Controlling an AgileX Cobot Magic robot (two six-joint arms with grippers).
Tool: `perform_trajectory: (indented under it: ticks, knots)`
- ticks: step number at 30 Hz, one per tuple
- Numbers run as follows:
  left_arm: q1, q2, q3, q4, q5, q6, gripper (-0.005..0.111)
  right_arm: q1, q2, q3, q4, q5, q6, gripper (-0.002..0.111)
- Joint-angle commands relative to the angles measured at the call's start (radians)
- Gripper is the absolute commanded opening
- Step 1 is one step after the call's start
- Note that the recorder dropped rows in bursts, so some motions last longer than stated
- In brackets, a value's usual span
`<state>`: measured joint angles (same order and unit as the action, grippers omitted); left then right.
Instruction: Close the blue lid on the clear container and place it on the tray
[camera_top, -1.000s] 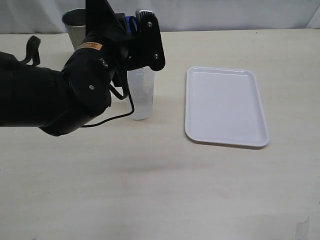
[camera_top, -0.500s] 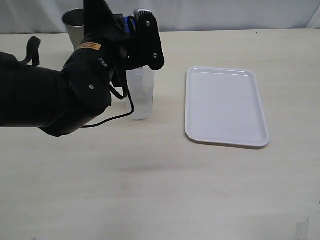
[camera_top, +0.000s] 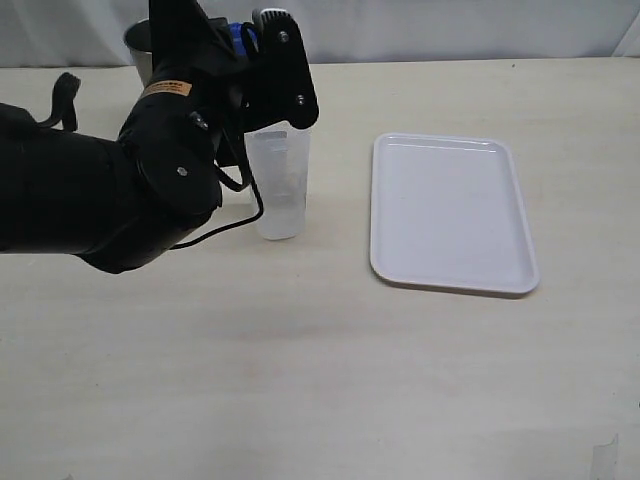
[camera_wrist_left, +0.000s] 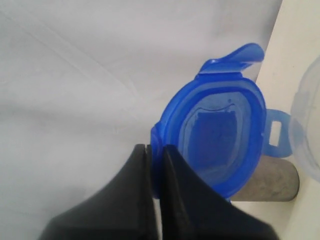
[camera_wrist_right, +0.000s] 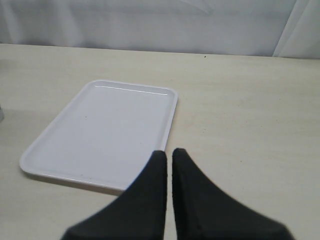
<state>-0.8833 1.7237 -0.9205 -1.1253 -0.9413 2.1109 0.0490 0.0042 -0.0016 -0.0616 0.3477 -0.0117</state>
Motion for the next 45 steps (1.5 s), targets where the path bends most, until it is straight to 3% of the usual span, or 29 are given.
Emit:
perform_trajectory:
  ticks: [1,12,30,45]
  knots:
    - [-0.001,-0.008,-0.001,0.040,0.002,0.032,0.000,-0.003,-0.004,0.002,0.001,-0.001,0.004,0.004]
    - [-0.001,-0.008,-0.001,0.144,0.164,0.032,0.000,-0.003,-0.004,0.002,0.001,-0.001,0.004,0.004]
    - [-0.001,-0.008,-0.001,0.074,0.156,0.032,0.000,-0.003,-0.004,0.002,0.001,-0.001,0.004,0.004]
    - [-0.001,-0.008,0.000,0.021,0.235,0.032,0.000,-0.003,-0.004,0.002,0.001,-0.001,0.004,0.004]
